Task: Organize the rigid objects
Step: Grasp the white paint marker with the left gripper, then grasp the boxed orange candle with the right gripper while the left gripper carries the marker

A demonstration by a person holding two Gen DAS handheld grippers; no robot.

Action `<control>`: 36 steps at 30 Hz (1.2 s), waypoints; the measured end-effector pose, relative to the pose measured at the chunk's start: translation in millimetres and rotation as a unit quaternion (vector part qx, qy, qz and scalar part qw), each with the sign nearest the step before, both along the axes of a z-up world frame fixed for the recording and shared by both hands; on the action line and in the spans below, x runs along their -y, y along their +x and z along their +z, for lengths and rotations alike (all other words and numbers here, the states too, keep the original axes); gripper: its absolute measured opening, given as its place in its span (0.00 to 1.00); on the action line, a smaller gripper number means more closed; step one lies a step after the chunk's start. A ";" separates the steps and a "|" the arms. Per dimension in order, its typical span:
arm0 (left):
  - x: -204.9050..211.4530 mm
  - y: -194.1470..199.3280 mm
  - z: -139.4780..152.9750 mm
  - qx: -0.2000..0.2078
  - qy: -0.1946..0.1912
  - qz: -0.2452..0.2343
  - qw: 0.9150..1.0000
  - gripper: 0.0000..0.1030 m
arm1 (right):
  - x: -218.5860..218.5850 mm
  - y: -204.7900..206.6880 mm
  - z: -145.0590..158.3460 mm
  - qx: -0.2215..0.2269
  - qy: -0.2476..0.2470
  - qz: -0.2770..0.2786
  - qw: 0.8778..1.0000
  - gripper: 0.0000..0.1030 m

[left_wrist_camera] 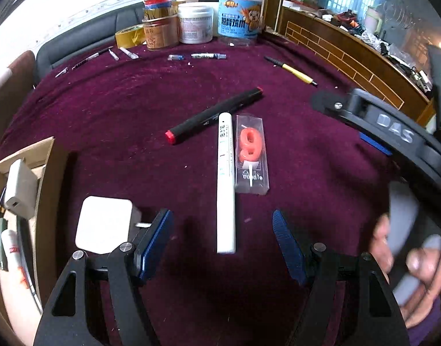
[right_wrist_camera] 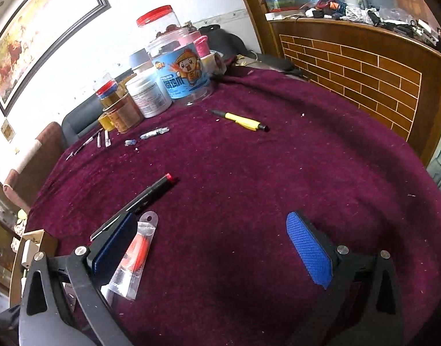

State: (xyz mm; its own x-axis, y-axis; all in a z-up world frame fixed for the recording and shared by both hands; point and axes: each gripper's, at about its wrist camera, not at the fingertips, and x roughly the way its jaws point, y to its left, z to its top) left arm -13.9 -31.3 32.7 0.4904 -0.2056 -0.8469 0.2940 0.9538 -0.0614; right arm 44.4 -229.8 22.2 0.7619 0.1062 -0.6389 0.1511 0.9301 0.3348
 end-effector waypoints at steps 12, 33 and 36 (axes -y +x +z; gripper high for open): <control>8.1 1.3 -11.8 0.026 0.012 -0.010 1.000 0.10 | -3.3 1.6 -1.3 -0.004 0.006 0.008 1.000 1.00; -12.3 -33.3 -12.5 0.006 -0.043 -0.007 0.999 0.11 | -3.8 10.3 -13.4 -0.034 0.005 0.013 0.999 1.00; -35.3 -44.6 -0.1 0.008 -0.077 0.009 0.997 0.11 | -3.6 11.4 -14.9 -0.037 0.005 0.012 0.999 1.00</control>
State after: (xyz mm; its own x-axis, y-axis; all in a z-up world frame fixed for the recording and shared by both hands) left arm -58.4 4.0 32.7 0.5083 -0.3241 -0.7979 0.2791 0.9385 -0.2034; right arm 55.9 -226.2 7.3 0.7097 0.1298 -0.6925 0.1541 0.9305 0.3323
